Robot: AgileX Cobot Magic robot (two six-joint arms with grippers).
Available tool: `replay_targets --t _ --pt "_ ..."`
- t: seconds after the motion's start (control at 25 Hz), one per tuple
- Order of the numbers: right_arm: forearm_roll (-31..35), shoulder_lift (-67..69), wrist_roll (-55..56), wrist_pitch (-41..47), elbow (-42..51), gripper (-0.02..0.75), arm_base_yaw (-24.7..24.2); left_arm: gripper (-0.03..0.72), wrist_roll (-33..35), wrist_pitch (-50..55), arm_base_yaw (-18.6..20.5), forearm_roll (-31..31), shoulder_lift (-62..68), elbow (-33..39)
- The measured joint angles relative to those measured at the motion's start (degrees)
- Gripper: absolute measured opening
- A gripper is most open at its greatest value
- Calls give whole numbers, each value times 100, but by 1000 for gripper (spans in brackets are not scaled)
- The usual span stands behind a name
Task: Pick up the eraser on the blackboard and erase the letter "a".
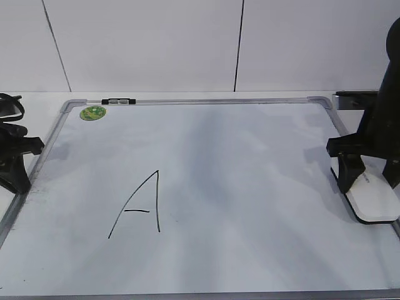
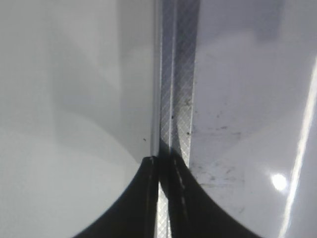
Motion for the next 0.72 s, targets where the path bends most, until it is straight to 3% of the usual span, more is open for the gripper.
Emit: replay_targets --t 0.72 --pt "-6 238 27 48 -21 531 0 18 0 0 0 0 0 0"
